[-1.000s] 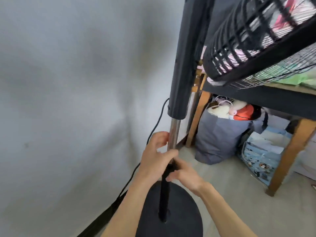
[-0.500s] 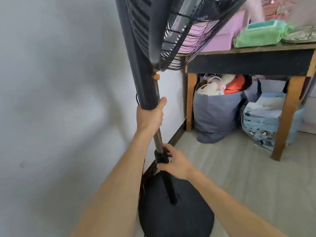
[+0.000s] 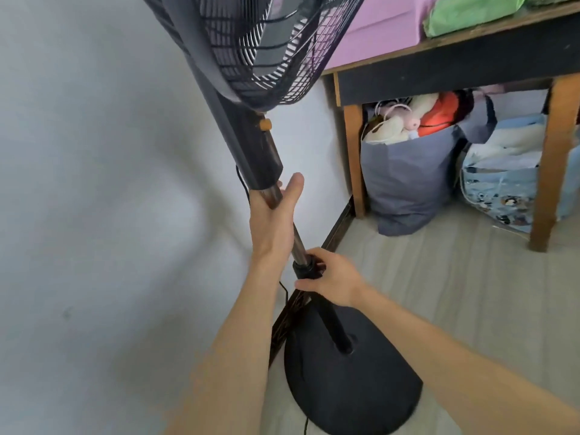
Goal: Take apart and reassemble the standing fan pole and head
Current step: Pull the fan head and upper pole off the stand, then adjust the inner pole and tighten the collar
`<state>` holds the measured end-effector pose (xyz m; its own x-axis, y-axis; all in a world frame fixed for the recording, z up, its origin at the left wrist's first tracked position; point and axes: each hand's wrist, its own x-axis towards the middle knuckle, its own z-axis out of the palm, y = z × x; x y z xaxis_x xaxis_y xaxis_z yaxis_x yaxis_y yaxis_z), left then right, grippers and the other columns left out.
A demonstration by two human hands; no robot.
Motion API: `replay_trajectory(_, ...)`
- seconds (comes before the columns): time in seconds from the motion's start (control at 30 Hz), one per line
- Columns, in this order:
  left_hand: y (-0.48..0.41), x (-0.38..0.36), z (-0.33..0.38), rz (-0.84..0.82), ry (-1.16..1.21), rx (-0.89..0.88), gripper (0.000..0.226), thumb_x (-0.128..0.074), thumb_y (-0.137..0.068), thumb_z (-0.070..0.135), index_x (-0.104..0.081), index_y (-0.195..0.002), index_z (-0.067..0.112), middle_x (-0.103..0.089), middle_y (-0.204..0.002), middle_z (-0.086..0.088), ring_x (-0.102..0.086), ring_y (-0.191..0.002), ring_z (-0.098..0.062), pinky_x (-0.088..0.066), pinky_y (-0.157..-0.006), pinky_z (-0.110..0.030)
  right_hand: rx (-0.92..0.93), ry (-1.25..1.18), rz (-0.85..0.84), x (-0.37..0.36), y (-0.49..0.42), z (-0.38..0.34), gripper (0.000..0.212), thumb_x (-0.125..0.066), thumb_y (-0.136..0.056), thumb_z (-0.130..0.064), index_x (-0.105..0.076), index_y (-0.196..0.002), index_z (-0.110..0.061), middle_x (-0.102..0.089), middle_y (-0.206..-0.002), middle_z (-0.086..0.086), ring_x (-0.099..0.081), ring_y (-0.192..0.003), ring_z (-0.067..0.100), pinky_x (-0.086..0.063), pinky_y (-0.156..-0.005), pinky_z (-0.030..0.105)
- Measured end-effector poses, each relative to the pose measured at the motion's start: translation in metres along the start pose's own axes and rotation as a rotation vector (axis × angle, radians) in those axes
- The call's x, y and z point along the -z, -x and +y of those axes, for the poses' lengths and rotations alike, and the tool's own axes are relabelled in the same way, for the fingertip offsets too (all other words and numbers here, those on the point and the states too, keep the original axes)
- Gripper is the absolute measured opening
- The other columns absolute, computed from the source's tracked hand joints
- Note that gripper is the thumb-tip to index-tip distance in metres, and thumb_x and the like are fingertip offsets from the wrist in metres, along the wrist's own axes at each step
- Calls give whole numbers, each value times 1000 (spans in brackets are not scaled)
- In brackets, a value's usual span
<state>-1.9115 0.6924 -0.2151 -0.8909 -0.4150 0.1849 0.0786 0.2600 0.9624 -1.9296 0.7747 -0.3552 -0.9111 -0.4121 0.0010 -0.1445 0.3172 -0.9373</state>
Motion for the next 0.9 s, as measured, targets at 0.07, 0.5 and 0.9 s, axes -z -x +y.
replay_trajectory(0.07,26,2,-39,28,52,38,44,-57,-86,52,-54,-115,20,-63,-104,5,-60,-100,-9,-43,-80,-24,-2,48,-17,7,-2,-1,54,-86,-72,-39,-63,-120,-30,-69,-109,-10,-63,-98,9,-51,-92,28)
replay_trajectory(0.5,51,-17,-214,-139,-156,394,27,-76,-82,24,-65,-107,25,-72,-92,6,-69,-86,-12,-57,-76,-34,103,150,-59,17,7,-13,33,-69,-89,-23,-63,-119,-36,-64,-120,-12,-58,-110,-2,-49,-97,27)
replay_trajectory(0.9,46,-16,-230,-173,-92,359,37,-60,-80,7,-49,-76,41,-61,-73,11,-58,-68,-8,-41,-59,-27,75,210,72,6,3,-21,35,-85,-77,-29,-65,-105,-32,-72,-99,-18,-66,-96,0,-54,-84,23)
